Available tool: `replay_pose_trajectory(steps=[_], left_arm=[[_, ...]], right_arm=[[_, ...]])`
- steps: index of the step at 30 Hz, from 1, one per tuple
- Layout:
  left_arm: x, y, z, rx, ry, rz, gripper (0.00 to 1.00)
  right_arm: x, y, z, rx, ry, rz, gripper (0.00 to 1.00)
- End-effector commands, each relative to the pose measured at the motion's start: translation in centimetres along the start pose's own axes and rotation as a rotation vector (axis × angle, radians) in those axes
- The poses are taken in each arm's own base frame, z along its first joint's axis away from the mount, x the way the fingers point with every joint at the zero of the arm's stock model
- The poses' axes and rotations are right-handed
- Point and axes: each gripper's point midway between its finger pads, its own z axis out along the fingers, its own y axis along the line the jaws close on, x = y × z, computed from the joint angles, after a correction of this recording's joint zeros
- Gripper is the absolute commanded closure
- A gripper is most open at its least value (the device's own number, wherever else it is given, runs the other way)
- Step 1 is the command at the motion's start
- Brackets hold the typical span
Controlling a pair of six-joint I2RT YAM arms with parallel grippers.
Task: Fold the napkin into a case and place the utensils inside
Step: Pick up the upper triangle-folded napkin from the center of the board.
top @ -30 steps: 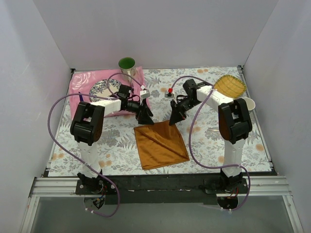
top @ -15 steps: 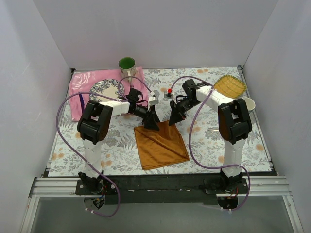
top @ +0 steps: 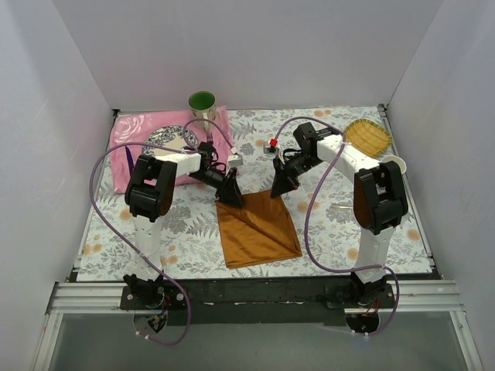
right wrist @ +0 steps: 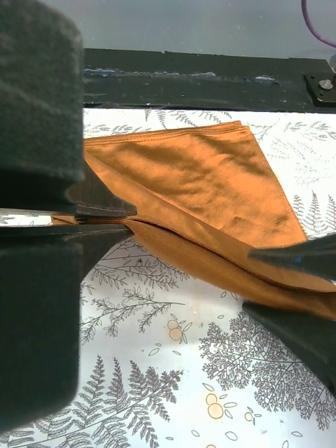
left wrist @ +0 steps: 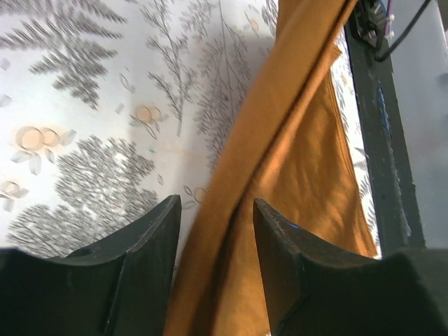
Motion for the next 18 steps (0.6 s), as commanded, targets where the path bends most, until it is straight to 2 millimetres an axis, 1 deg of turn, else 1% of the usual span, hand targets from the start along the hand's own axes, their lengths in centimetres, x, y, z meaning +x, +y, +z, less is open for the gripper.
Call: replay_pose_trajectory(steps=[1,3,5,7,13,18], left_arm=[[1.1,-1.8,-1.5,0.009,0.047,-0.032,0.56],[1.9,-1.9,-2.2,-0.002,0.062,-0.052,0.57],[2.1,-1.6,-2.6,-0.011,0.058,-0.066,0.60],[2.1,-1.3,-3.1,-0.021,0.048,-0.077,0.62],[1.6,-0.5,-4.1,-0.034,0.018,-0.101,0.63],[2.1,-0.2,-5.0,-0.044,0.018,-0.126,0.65]], right_arm=[[-1.7,1.1,-1.5,0.010,-0.033,-0.055,0.99],[-1.8,1.0,-1.5,0.009,-0.036,-0.056,0.99],[-1.8,1.0,-1.6,0.011,-0.039,-0.056,0.99],[-1.8,1.1,-1.6,0.008,-0.040,-0.056,0.99],[-1.7,1.0,-1.7,0.006,-0.033,-0.056,0.99],[-1.6,1.0,-1.8,0.007,-0.030,-0.054,0.99]])
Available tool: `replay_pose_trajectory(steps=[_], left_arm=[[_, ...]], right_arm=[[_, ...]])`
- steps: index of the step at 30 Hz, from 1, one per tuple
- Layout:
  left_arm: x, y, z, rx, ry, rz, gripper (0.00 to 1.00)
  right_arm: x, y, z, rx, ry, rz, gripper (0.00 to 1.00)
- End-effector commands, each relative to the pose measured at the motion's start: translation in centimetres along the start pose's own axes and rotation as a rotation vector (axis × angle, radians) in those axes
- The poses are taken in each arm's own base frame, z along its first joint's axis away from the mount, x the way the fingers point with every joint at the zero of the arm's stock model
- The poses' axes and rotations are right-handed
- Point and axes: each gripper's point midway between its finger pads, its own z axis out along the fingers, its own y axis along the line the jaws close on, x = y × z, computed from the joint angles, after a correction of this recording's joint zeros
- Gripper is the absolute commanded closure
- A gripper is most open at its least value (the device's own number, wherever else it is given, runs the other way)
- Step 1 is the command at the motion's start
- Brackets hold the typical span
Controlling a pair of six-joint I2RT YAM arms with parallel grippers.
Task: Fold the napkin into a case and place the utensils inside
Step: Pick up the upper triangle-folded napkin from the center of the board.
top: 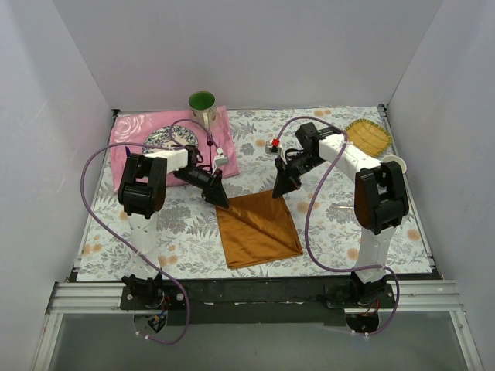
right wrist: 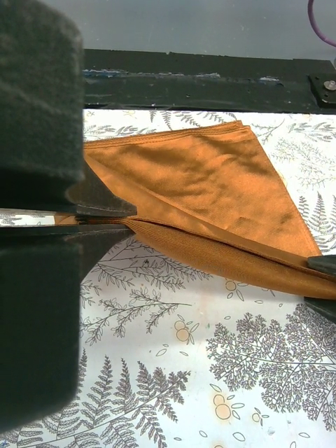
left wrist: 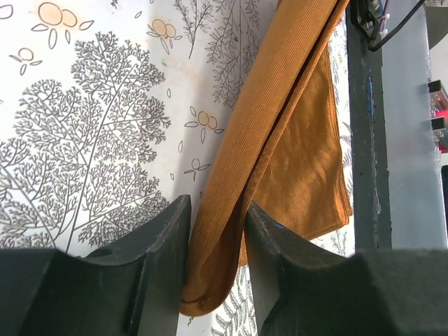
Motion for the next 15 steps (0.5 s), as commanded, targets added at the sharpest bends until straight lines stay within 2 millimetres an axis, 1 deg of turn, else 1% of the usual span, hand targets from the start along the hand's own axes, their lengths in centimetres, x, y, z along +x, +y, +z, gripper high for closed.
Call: replay_pose_trajectory(steps=[1,6,9,12,14,15], left_arm=[[-0.6,0.1,-0.9,-0.004,-0.009,0.031,0.66],[0.2,0.1,-1.4,-0.010,-0.006,0.010,0.69],[0.3,0.4,-1.6,-0.015,-0.010,-0.001,0.73],[0.4,0.5,-2.0,-0.018,-0.015,-0.006,0.73],[0.3,0.5,-2.4,-0.026,-0.022,-0.004,0.77],[0.1,0.5,-2.5,-0.027,-0.030,-0.008,0.84]], right_arm=[[-1.8,0.8,-1.2,0.008,-0.031,-0.051,0.99],[-1.9,0.7,-1.3,0.006,-0.035,-0.045,0.99],[-1.9,0.6,-1.3,0.007,-0.034,-0.040,0.99],[-1.9,0.5,-1.3,0.008,-0.033,-0.045,0.99],[-1.8,0.4,-1.4,0.011,-0.032,-0.042,0.99],[-1.8,0.4,-1.4,0.014,-0.030,-0.046,0.99]])
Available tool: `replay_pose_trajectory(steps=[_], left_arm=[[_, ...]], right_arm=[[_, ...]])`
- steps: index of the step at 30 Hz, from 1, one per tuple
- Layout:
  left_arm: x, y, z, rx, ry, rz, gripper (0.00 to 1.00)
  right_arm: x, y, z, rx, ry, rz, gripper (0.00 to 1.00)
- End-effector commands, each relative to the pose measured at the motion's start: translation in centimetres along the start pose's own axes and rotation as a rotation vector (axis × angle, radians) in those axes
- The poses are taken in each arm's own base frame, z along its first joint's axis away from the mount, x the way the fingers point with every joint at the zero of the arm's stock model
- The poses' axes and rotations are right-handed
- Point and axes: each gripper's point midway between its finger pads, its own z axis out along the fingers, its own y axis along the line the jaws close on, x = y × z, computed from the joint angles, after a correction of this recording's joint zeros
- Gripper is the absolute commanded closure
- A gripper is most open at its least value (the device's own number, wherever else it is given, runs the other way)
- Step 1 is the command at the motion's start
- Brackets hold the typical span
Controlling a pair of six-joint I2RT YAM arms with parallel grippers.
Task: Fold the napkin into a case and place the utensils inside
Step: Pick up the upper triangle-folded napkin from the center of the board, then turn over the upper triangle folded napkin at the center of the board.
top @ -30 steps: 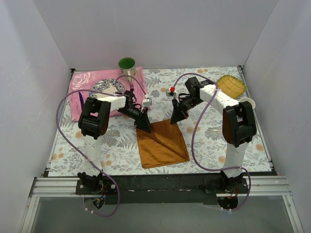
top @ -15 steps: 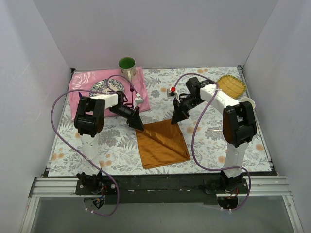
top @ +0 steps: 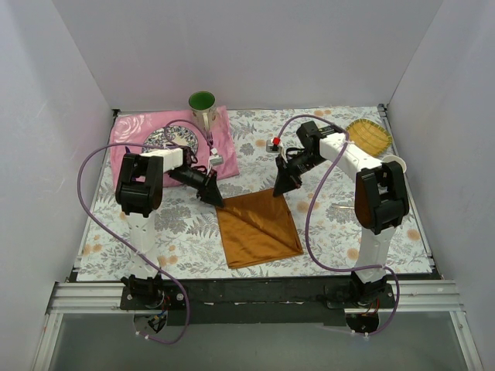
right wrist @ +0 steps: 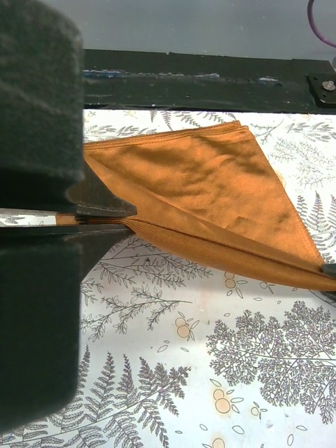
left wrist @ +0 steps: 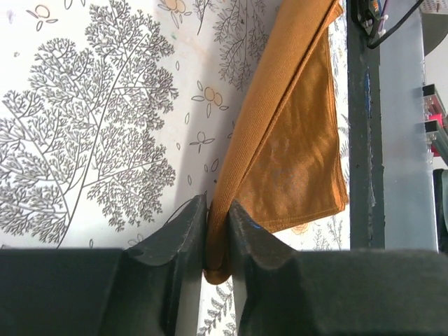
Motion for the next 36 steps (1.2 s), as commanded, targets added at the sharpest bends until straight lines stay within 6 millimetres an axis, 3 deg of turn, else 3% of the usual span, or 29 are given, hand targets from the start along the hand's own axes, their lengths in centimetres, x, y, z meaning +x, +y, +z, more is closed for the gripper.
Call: replay_pose_trajectory(steps=[1,3,8,11,17,23,25,28,30,31,33,34,36], left_arm=[[-1.3,0.2,-1.0,-0.017,-0.035,0.032,0.88],[-2.3,0.0,-1.4,-0.032,-0.047,0.026,1.00],[-6.2,0.0,-3.3,-0.137,-0.070,0.096,1.00],[-9.4,-0.3,-5.3,-0.268,-0.095,0.129,1.00],[-17.1,-2.3,-9.4,-0.466,-0.198,0.238,1.00],[-24.2,-3.8,-12.1,-0.619,-0.350,0.397,1.00],[-26.4,-3.3,-12.7,-0.682,-0.411,0.462,1.00],[-28.6,-1.1,-13.5,-0.783,-0.446,0.507,1.00],[-29.2,1.5,-13.6,-0.848,-0.446,0.502,1.00],[-30.5,1.6,-14.1,-0.873,-0.475,0.545,1.00],[-30.9,3.9,-14.1,-0.923,-0.472,0.564,1.00],[-32.1,3.9,-14.2,-0.935,-0.489,0.593,1.00],[-32.2,5.7,-13.8,-0.943,-0.486,0.584,1.00]], right_arm=[[-1.6,0.2,-1.1,0.016,-0.029,-0.046,0.99],[-1.8,0.1,-1.3,0.034,-0.025,-0.049,0.99],[-3.3,-1.4,-3.0,0.155,-0.038,-0.117,0.99],[-4.8,-2.5,-5.1,0.271,-0.053,-0.177,0.99],[-8.5,-3.8,-10.8,0.509,-0.146,-0.267,0.99],[-12.4,-4.5,-16.8,0.766,-0.202,-0.434,0.99],[-13.7,-5.4,-18.5,0.857,-0.225,-0.498,0.99],[-14.3,-7.2,-20.6,0.977,-0.227,-0.552,0.99],[-14.1,-8.7,-21.8,1.036,-0.218,-0.570,0.99],[-15.0,-9.0,-22.6,1.073,-0.233,-0.615,0.99],[-14.6,-10.3,-23.4,1.130,-0.213,-0.648,0.99],[-15.1,-10.6,-23.9,1.157,-0.217,-0.679,0.99],[-15.6,-11.7,-25.2,1.220,-0.217,-0.732,0.99]])
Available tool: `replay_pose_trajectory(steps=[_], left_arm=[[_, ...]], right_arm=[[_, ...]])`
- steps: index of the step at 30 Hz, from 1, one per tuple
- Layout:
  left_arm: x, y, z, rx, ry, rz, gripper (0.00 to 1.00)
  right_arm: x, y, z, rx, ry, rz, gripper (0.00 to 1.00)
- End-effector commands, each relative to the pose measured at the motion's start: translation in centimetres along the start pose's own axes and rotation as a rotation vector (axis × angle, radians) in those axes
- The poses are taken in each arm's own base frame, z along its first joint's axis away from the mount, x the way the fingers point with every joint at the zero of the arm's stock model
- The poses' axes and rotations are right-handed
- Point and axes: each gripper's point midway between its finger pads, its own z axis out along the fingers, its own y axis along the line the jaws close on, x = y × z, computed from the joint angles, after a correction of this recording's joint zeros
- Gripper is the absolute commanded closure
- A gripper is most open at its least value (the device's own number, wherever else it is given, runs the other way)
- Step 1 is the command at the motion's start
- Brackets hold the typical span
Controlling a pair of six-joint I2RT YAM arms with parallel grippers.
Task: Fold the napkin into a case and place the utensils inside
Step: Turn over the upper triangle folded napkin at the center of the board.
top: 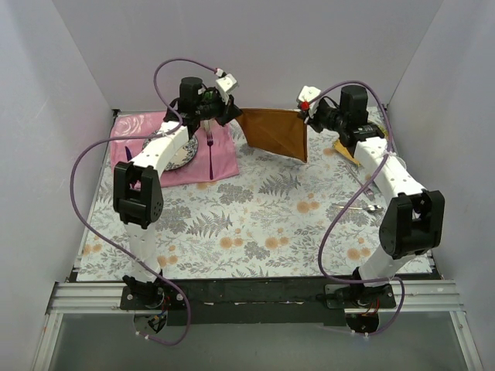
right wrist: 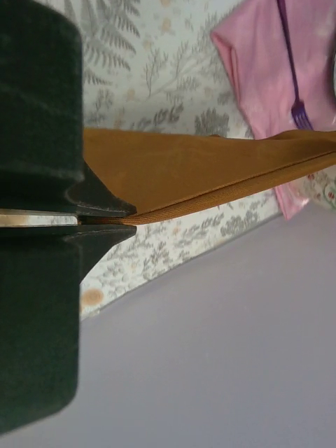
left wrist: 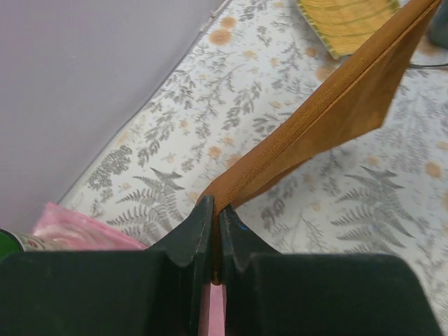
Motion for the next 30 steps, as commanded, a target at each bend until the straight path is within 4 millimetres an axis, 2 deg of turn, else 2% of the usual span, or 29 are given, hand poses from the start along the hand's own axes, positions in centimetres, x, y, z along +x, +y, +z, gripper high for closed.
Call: replay_pose_trajectory(steps=[1,3,5,6,7,8,9,10,11,12,13,14,15,16,17,18,20,21,22,24,25,28,29,30], left_arm=[[-1.2,7.4,0.3,-0.253,-0.044,0.084,1.00],[-1.2,8.0,0.6,-0.274,-0.058,0.098,1.00],[-1.3,8.4,0.5,-0.294,-0.073,0.142,1.00],[-1.3,8.2,0.5,-0.293,-0.075,0.155,1.00],[-1.9,7.9,0.3,-0.289,-0.086,0.171,1.00],[-2.1,7.6,0.1,-0.285,-0.089,0.187,1.00],[-0.9,6.9,0.3,-0.266,-0.068,0.180,1.00],[-0.6,6.3,0.2,-0.252,-0.065,0.188,1.00],[-1.1,5.6,-0.3,-0.247,-0.070,0.206,1.00],[0.9,4.5,-0.2,-0.220,-0.038,0.194,1.00],[1.7,3.5,-0.3,-0.200,-0.024,0.199,1.00],[1.4,2.6,-0.8,-0.191,-0.027,0.216,1.00],[3.7,1.3,-0.8,-0.162,0.013,0.216,1.00],[4.4,0.0,-0.8,-0.135,0.027,0.227,1.00],[4.0,-0.9,-1.4,-0.127,0.021,0.251,1.00],[6.6,-2.5,-1.4,-0.093,0.064,0.250,1.00],[6.9,-4.0,-2.2,-0.078,0.071,0.263,1.00],[7.5,-4.8,-2.4,-0.064,0.082,0.255,1.00],[9.0,-5.7,-2.7,-0.046,0.108,0.234,1.00],[9.3,-6.9,-3.4,-0.033,0.117,0.225,1.00],[10.8,-7.7,-3.7,-0.019,0.144,0.207,1.00],[11.5,-9.3,-4.6,0.012,0.160,0.187,1.00],[12.5,-10.2,-4.9,0.031,0.178,0.177,1.00],[12.9,-10.9,-5.1,0.047,0.188,0.172,1.00]], right_arm=[[0.7,-7.8,-1.3,0.281,0.011,-0.179,0.99],[1.3,-9.1,-1.0,0.321,0.012,-0.208,0.99],[1.7,-9.6,-0.8,0.341,0.017,-0.243,0.99],[1.1,-10.0,-1.0,0.365,-0.005,-0.270,0.99],[2.1,-9.3,-0.8,0.357,0.005,-0.288,0.99],[1.7,-9.1,-1.2,0.363,-0.010,-0.309,0.99],[1.0,-9.1,-1.6,0.386,-0.038,-0.342,0.99],[1.4,-8.4,-1.7,0.378,-0.040,-0.353,0.99],[2.3,-6.8,-1.9,0.352,-0.035,-0.367,0.99],[2.7,-5.8,-2.0,0.338,-0.038,-0.377,0.99],[2.9,-5.1,-2.1,0.328,-0.043,-0.390,0.99],[3.9,-3.3,-2.3,0.295,-0.037,-0.394,0.99],[4.3,-2.6,-2.4,0.280,-0.036,-0.397,0.99],[4.5,-1.9,-2.6,0.266,-0.036,-0.403,0.99],[5.5,-0.1,-2.9,0.233,-0.031,-0.416,0.99],[5.6,0.6,-3.0,0.222,-0.035,-0.420,0.99],[6.0,2.4,-3.5,0.178,-0.036,-0.412,0.99],[7.1,3.8,-3.6,0.142,-0.019,-0.412,0.99],[6.8,4.5,-4.1,0.131,-0.025,-0.426,0.99],[8.3,7.2,-4.4,0.066,-0.014,-0.427,0.99],[8.6,8.0,-4.6,0.044,-0.012,-0.424,0.99],[9.7,11.6,-5.4,-0.053,-0.003,-0.411,0.99],[9.2,12.3,-5.7,-0.068,-0.015,-0.424,0.99],[10.0,13.8,-6.0,-0.115,0.001,-0.401,0.99]])
